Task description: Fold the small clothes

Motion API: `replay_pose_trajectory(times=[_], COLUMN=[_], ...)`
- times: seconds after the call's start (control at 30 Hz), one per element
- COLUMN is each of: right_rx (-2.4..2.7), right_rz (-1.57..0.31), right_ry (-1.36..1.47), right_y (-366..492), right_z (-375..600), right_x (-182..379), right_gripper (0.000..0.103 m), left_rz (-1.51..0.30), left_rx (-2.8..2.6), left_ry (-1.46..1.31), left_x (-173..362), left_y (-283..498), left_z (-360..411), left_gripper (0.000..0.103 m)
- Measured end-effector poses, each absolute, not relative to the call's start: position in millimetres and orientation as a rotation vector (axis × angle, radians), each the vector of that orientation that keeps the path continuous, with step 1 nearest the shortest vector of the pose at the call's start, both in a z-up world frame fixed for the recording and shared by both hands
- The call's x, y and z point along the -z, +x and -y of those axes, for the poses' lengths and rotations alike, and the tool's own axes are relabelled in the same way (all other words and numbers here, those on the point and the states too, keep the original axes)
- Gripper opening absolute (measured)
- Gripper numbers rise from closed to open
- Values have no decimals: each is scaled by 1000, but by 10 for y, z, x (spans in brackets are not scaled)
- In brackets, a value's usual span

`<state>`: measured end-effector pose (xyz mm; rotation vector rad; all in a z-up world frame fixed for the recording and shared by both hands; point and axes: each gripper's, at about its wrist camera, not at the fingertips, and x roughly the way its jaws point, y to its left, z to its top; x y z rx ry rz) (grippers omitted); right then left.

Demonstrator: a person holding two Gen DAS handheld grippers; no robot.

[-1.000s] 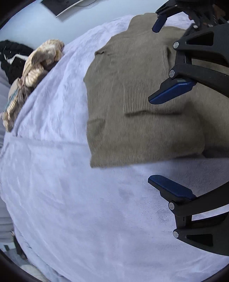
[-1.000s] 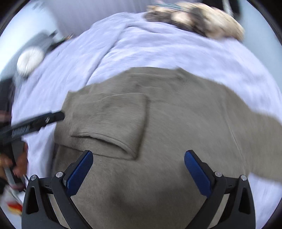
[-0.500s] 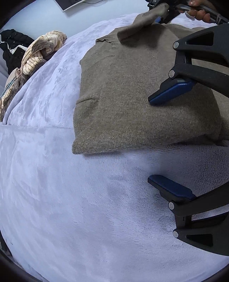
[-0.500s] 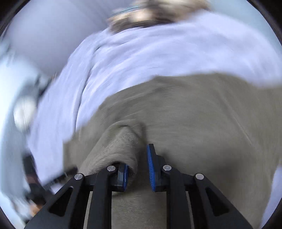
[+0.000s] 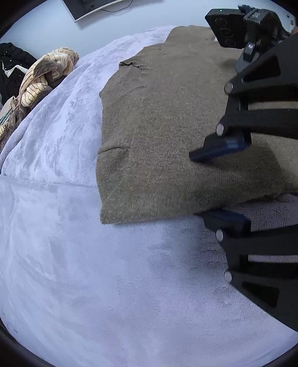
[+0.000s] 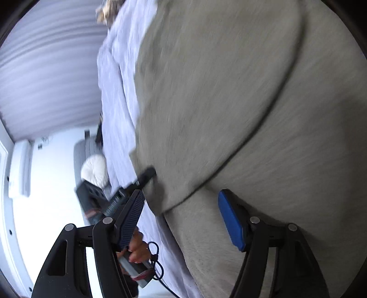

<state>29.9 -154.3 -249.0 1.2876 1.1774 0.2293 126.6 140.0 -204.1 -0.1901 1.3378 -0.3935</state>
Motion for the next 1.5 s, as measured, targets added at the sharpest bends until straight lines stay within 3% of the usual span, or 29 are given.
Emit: replay_pose_trajectory(times=[0.07, 0.1, 0.13, 0.27, 0.47, 0.5, 0.57, 0.6, 0.63, 0.77, 0.9, 0.93, 0.97, 1.0, 1.13, 1.27, 1.5], right_rx=[-202, -208, -225, -294, -274, -279, -270, -242, -202, 52, 168, 178, 189, 193, 226, 257, 244], right_rz=[-1193, -1193, -1195, -1220, -1336, -1332, -1288, -1254, -1221, -1097, -1039, -1043, -1052, -1059, -1111, -1125, -1088], right_ry=[1273, 1290, 1307, 1222, 1218, 1184, 1099, 1075, 1057, 1034, 1127, 1149, 1145, 1115, 957, 1007, 789], right_y=[436, 490, 573, 636, 543, 518, 452, 421, 386, 400, 528, 573, 592, 625, 380, 134, 161], right_z=[1406, 1374, 1335, 1016, 928, 986, 1240, 1411, 1593, 2384, 2816, 2865, 2907, 2893, 2970, 3062, 3045], right_x=[2531, 2540, 2552, 2449, 2655, 2584, 2370, 2267, 2189, 2028, 2145, 2193, 2186, 2145, 2071, 2155, 1729], right_gripper=[65, 32, 10, 9, 6, 12, 38, 58, 62, 62, 62, 55, 42, 11, 9, 8, 17], left_rz=[-1353, -1353, -1348, -1344, -1346, -1337, -1315, -1302, -1287, -1215, -1228, -1236, -1253, -1265, -1262, -1274, -1250], left_rx=[455, 478, 491, 513, 485, 480, 468, 468, 471, 488, 472, 448, 411, 386, 382, 377, 339], left_ry=[-259, -290, -288, -167, -247, -227, -202, -201, -198, -150, -84, -53, -12, 12, -36, -29, 31], left_x=[1994, 1972, 1948, 2011, 2073, 2015, 1892, 1822, 1757, 1552, 1700, 1786, 1888, 1965, 2075, 2071, 2061], left_y=[1299, 1310, 1316, 1287, 1273, 1246, 1189, 1164, 1141, 1094, 1083, 1082, 1081, 1069, 1063, 1084, 1023], left_z=[-1534, -1596, -1638, -1621, -1746, -1745, -1742, -1742, -1748, -1566, -1255, -1192, -1147, -1126, -1214, -1213, -1114], left_gripper=[9, 9, 9, 10, 10, 10, 10, 10, 10, 10, 10, 10, 10, 10, 10, 10, 10])
